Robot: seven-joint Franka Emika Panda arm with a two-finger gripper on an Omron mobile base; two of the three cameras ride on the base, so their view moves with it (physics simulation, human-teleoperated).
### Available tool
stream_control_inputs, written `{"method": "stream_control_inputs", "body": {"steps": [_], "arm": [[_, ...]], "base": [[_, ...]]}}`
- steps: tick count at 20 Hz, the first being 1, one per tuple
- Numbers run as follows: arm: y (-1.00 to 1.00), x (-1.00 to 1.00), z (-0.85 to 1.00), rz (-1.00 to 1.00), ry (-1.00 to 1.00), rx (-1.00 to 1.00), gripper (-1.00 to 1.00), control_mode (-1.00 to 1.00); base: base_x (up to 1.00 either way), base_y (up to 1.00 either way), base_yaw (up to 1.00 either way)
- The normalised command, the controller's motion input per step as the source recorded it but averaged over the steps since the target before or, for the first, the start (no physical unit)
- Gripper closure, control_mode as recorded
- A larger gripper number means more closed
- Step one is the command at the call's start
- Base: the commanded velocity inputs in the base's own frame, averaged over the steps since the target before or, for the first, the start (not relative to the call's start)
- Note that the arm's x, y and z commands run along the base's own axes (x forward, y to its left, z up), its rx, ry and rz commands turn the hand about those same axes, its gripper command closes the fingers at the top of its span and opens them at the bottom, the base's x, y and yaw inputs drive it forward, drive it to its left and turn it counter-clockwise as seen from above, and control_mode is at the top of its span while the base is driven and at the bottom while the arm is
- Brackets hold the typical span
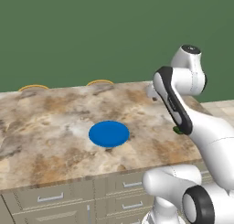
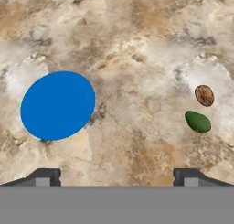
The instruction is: Pick the avocado and bread from the counter and place them on the plate. Then pick the jam from the cabinet and place it next to the plate. Lastly close the cabinet door.
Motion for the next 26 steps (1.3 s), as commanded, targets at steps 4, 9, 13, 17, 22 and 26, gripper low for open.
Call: {"method": "stream_control_inputs", "body": {"steps": [4, 9, 13, 17, 22, 26], "arm": [[-0.28, 0.00, -0.18, 0.00, 0.00, 0.00, -1.00, -1.00], [-0.24, 0.00, -0.24, 0.00, 0.03, 0.00, -1.00, -1.00], [-0.23, 0.00, -0.23, 0.00, 0.08, -0.01, -1.00, -1.00], [-0.29, 0.00, -0.22, 0.00, 0.08, -0.01, -1.00, -1.00], [-0.33, 0.00, -0.21, 0.00, 0.05, 0.00, -1.00, -1.00], [-0.25, 0.00, -0.22, 0.00, 0.07, -0.01, -1.00, -1.00]], "base": [[0.00, 0.00, 0.00], [0.00, 0.00, 0.00], [0.00, 0.00, 0.00], [0.00, 0.00, 0.00], [0.00, 0.00, 0.00], [0.00, 0.00, 0.00]]}}
